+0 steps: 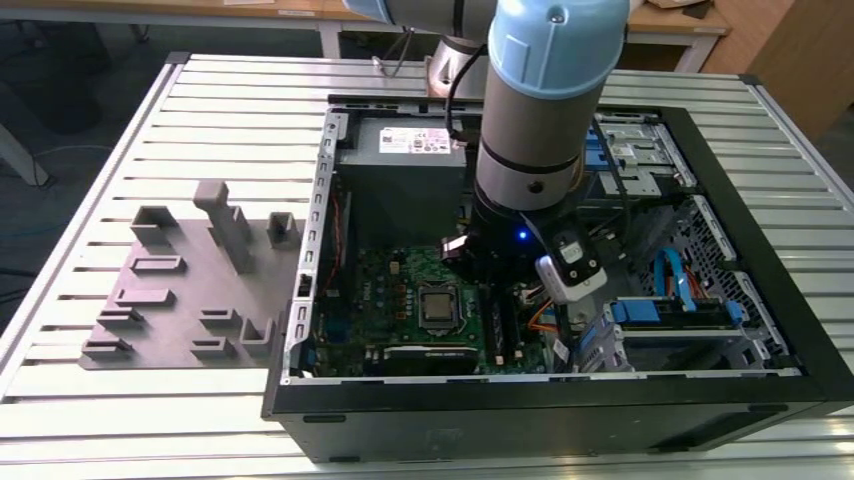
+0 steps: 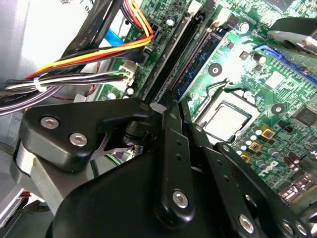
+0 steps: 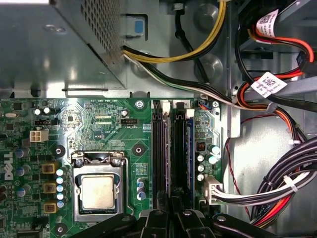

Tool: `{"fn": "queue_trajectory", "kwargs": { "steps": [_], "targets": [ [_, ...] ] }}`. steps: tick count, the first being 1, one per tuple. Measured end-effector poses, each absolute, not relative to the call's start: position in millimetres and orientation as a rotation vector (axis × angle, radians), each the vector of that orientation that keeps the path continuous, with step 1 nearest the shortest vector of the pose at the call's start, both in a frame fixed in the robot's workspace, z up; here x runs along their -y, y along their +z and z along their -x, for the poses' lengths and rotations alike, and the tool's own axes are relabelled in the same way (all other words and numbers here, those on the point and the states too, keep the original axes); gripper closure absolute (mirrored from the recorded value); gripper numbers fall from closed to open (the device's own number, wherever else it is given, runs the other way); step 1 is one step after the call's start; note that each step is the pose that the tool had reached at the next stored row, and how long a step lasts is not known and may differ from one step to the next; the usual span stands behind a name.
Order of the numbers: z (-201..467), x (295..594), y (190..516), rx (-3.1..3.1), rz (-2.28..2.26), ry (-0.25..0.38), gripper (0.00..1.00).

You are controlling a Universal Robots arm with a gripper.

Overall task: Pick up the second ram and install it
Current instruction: 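Insert the second ram into the second slot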

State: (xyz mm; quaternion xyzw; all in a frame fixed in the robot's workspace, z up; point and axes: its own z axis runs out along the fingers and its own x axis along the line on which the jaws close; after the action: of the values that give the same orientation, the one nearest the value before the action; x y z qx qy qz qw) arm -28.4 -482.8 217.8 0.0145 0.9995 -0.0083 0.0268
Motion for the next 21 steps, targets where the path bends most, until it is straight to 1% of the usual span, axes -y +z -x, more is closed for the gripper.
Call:
{"fn": "queue_trajectory", "kwargs": {
  "steps": [15,21],
  "targets": [
    [27.1,481.8,215.8,-3.088,-0.046,-0.028,0.89],
    [27.0,481.8,217.4,-3.087,-0.045,-0.042,0.89]
  ]
}}
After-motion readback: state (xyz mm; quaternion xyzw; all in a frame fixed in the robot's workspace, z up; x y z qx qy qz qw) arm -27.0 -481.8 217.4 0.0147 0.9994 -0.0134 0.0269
